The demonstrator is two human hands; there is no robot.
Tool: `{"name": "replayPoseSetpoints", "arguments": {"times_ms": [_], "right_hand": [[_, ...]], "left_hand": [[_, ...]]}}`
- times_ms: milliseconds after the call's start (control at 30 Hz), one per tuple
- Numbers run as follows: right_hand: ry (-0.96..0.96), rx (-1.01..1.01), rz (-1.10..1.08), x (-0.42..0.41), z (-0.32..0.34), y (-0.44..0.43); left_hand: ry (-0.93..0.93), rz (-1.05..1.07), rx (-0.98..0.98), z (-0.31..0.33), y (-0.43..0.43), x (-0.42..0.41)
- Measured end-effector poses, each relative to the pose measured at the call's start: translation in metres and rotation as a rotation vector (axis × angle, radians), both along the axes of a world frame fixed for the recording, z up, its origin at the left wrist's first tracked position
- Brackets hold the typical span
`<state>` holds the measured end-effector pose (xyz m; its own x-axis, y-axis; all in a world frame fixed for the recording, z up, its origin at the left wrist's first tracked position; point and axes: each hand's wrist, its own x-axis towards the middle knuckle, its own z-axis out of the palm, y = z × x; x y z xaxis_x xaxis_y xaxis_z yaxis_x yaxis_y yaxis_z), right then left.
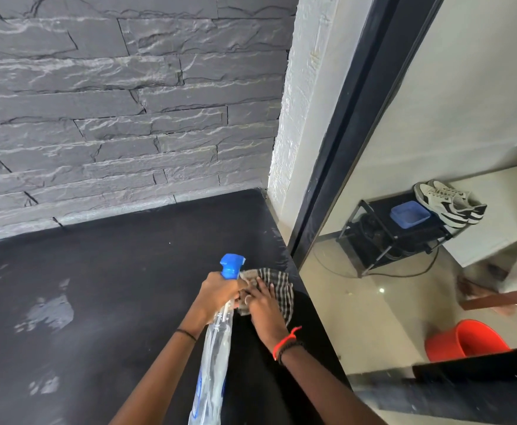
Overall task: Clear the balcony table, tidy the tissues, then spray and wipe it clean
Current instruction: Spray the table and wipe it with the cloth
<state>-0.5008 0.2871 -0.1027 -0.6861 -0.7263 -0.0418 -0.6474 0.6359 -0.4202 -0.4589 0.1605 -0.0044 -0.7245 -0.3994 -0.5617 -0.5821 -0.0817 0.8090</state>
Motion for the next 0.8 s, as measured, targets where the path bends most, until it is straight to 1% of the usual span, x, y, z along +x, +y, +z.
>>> {"name": "replayPoseSetpoints", "arguments": {"times_ms": [100, 200, 333, 467, 533, 667, 800], "right_hand": [[0.038, 0.044, -0.035, -0.040, 0.011, -0.002], [0.064, 0.064, -0.091, -0.063, 0.006, 0.016], [0.081, -0.016, -0.190, -0.050, -0.014, 0.052], [0.070, 0.046, -0.140, -0.010, -0.016, 0.050], [0.082, 0.009, -0.110, -0.009, -0.017, 0.036], [0.078, 0.013, -0.059, -0.040, -0.007, 0.004], [0.054, 0.014, -0.079, -0.092, -0.005, -0.007]], "left_hand": [[0.015, 0.049, 0.031, 0.000, -0.012, 0.002], [0.025, 0.071, 0.024, 0.002, -0.024, 0.005], [0.049, 0.095, 0.035, 0.004, -0.036, 0.003], [0.047, 0.099, 0.036, 0.004, -0.041, -0.004], [0.039, 0.100, 0.036, 0.001, -0.043, -0.008], [0.025, 0.096, 0.025, 0.000, -0.046, -0.014], [0.021, 0.117, 0.031, -0.002, -0.052, -0.018]]}}
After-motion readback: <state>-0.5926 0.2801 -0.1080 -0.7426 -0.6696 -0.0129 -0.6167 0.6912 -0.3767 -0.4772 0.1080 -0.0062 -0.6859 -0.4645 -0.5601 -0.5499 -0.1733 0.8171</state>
